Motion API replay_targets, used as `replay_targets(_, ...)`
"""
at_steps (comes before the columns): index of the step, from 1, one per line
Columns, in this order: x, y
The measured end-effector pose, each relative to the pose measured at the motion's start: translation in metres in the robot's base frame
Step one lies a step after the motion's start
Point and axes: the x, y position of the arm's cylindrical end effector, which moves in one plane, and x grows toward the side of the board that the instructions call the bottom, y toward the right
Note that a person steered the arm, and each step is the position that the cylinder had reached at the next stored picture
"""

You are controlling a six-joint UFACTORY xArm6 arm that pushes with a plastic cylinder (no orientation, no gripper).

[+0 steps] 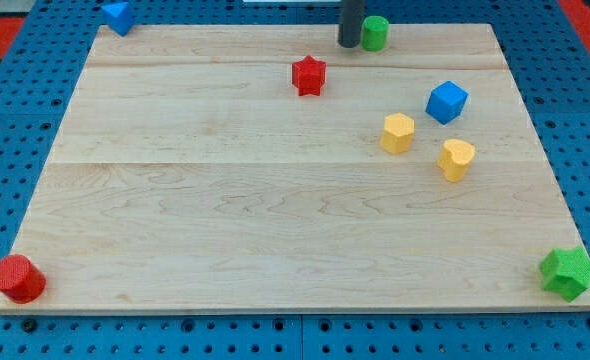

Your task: Slide the green circle to the top right of the board

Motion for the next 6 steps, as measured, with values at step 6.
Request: replay_targets(6, -0.015, 0.053)
